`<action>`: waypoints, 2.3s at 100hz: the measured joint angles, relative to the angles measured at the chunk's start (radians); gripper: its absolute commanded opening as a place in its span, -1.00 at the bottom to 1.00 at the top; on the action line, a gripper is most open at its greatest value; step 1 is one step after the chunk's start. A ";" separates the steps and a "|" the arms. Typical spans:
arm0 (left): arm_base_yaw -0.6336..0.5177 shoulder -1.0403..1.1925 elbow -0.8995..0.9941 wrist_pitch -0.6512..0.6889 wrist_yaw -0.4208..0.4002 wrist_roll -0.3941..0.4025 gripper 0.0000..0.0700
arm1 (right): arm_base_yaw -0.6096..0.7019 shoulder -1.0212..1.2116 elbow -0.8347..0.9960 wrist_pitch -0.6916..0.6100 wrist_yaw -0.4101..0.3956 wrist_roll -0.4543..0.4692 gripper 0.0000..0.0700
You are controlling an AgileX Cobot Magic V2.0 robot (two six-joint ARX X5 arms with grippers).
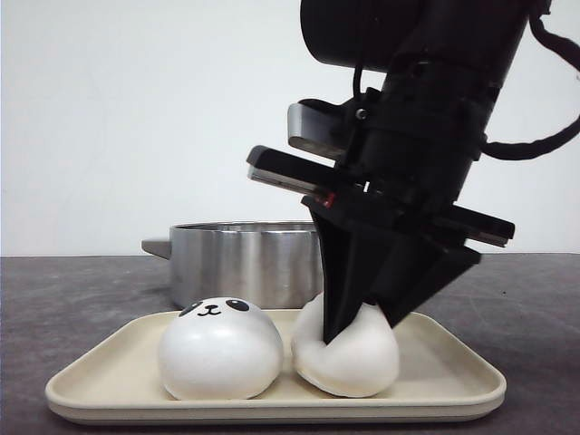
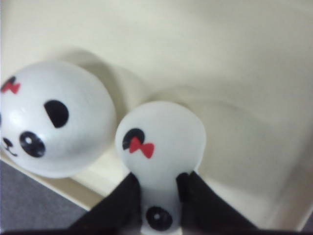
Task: Steam buns
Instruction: 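Lower the right gripper onto the nearer panda bun and grasp it, then carry the bun with the right gripper into the pot and release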
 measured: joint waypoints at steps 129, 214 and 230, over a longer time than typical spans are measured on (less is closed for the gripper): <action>0.000 0.001 0.000 -0.013 0.000 0.004 0.47 | -0.238 0.343 0.587 -0.061 0.106 -0.264 -0.07; -0.018 0.058 -0.097 -0.055 0.013 -0.005 0.47 | -0.253 0.230 0.755 -0.180 0.097 -0.325 -0.95; -0.053 0.076 -0.273 0.042 0.060 -0.037 0.47 | -0.226 0.044 0.845 -0.177 0.097 -0.351 -0.95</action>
